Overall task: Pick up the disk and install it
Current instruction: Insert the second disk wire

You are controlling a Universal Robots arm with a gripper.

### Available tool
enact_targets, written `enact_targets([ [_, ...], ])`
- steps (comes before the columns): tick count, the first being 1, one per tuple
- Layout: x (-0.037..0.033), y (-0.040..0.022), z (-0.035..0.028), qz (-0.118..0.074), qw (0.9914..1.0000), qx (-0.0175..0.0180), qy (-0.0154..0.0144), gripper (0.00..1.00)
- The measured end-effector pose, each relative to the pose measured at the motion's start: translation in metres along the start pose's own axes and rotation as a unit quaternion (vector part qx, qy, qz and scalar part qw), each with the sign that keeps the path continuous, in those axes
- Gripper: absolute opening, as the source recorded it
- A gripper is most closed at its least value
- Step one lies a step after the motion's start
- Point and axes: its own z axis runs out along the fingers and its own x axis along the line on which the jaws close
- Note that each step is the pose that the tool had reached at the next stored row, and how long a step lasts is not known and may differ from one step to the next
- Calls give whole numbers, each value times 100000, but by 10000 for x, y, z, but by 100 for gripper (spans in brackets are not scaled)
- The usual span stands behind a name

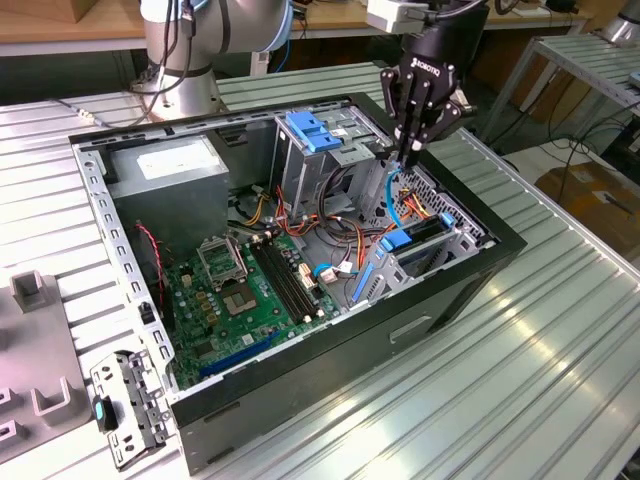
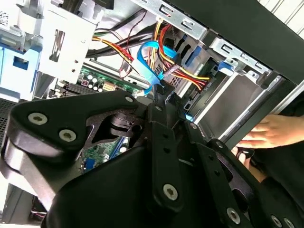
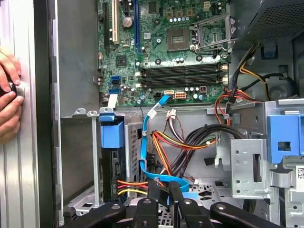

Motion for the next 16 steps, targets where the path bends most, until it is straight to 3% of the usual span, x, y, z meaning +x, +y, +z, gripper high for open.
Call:
enact_targets([
  [5, 0, 0, 2, 1, 100000, 2, 81, 24],
  [7, 0, 0, 2, 5, 100000, 14, 247, 24],
  [16, 0, 0, 2, 12, 100000, 14, 307, 24],
])
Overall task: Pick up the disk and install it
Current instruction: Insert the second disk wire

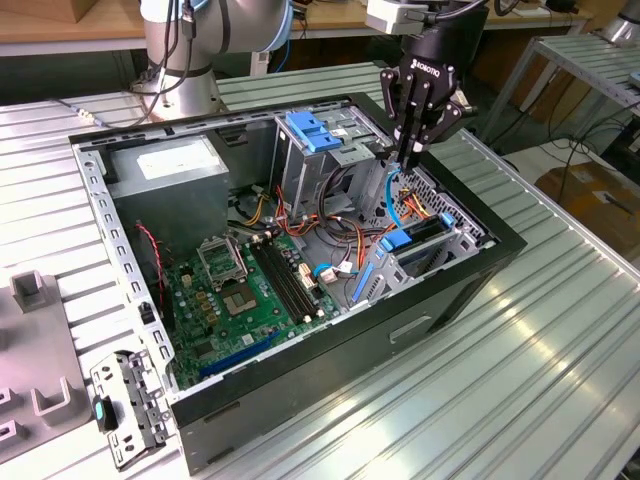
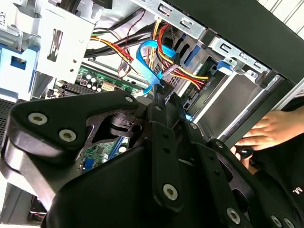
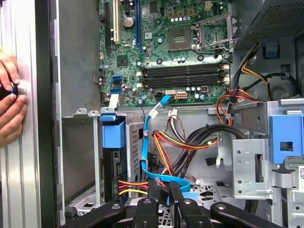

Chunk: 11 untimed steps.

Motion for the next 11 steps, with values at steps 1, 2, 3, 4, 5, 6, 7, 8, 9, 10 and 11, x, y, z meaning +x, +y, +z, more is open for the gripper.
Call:
enact_targets([
  [1, 0, 0, 0, 1, 100000, 1, 5, 24],
  [2, -4, 0, 0, 1, 100000, 0, 10, 24],
  [3, -16, 0, -3, -5, 100000, 6, 57, 24],
  [4, -16, 0, -2, -5, 100000, 5, 55, 24],
  [5, -17, 0, -1, -3, 100000, 4, 45, 24],
  [6, -19, 0, -2, -2, 100000, 4, 50, 24],
  [7, -42, 1, -7, 0, 100000, 6, 177, 24],
  [8, -69, 3, -13, 2, 100000, 16, 248, 24],
  [9, -84, 4, -17, 5, 100000, 17, 288, 24],
  [10, -109, 5, -22, 24, 99997, 42, 824, 24],
  [11, -125, 5, -26, 83, 99985, 81, 1714, 24],
])
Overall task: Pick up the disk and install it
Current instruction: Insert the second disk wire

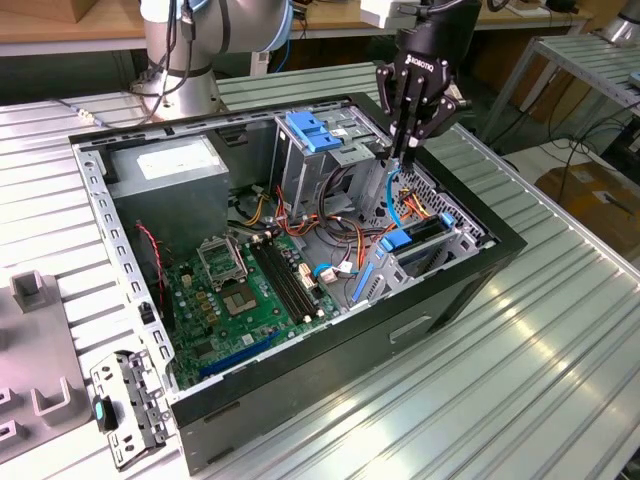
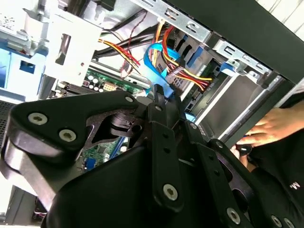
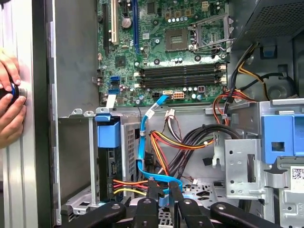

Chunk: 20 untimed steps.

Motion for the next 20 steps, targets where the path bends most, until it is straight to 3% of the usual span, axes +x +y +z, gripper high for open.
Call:
enact_targets([
  [1, -9, -2, 3, 97, 99988, 69, 1548, 24],
  [2, -15, -4, 8, 136, 99969, 114, 2495, 24],
  [3, -30, -16, 21, 158, 99947, 159, 3248, 24],
  [5, -57, -28, 77, 193, 99921, 180, 3958, 24],
  [6, -59, -28, 85, 197, 99913, 191, 4162, 24],
  [7, -61, -28, 93, 204, 99896, 215, 4556, 24],
  [8, -63, -29, 101, 219, 99867, 247, 5145, 24],
  [9, -64, -29, 104, 223, 99855, 261, 5365, 24],
  [11, -67, -29, 117, 251, 99807, 304, 6199, 23],
  [12, -69, -29, 123, 261, 99781, 325, 6606, 16],
  [14, -72, -29, 138, 280, 99739, 358, 7208, 15],
  [16, -74, -30, 143, 283, 99729, 366, 7347, 15],
  [20, -74, -30, 145, 283, 99729, 366, 7337, 15],
])
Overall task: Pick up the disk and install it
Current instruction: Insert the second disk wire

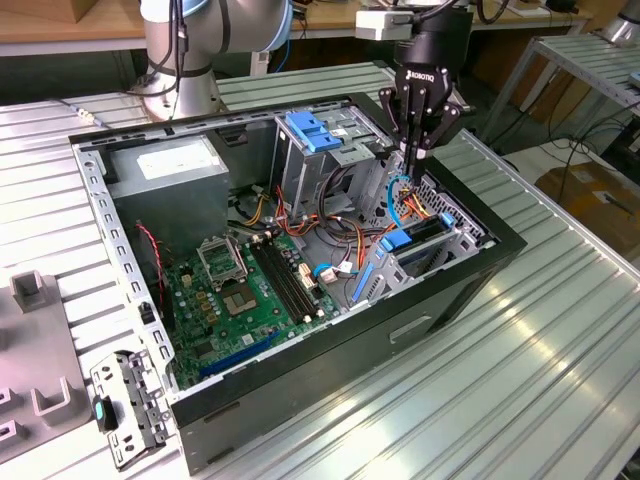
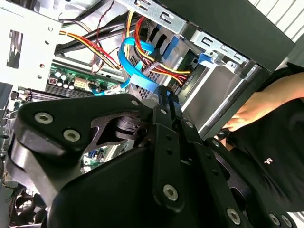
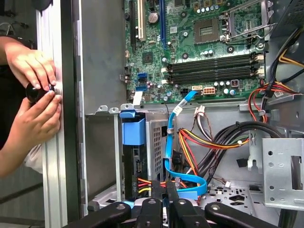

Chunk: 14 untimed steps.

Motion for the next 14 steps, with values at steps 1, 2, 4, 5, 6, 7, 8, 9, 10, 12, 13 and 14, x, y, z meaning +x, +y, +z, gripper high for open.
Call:
enact_targets([
  [1, 0, 0, 0, 0, 100000, 0, 2, 17],
  [2, 0, 0, 0, 1, 100000, 0, 0, 17],
  [4, -2, 0, 3, 1, 100000, 0, 13, 23],
  [5, -3, 0, 7, 7, 100000, -1, 16, 22],
  [6, -3, 0, 8, 6, 100000, 2, 22, 16],
  [7, -4, -1, 9, 0, 100000, 1, 27, 16],
  [8, -4, -1, 10, 1, 100000, 1, 23, 16],
  [9, -5, -1, 11, 1, 100000, 1, 23, 16],
  [10, -4, -1, 13, -2, 100000, 0, 4, 16],
  [12, -4, 27, 23, 36, 100000, 209, -41, 16],
  [13, -5, 82, 34, 144, 99999, 489, -65, 16],
  [14, -8, 150, 52, 193, 99998, 638, -74, 16],
])
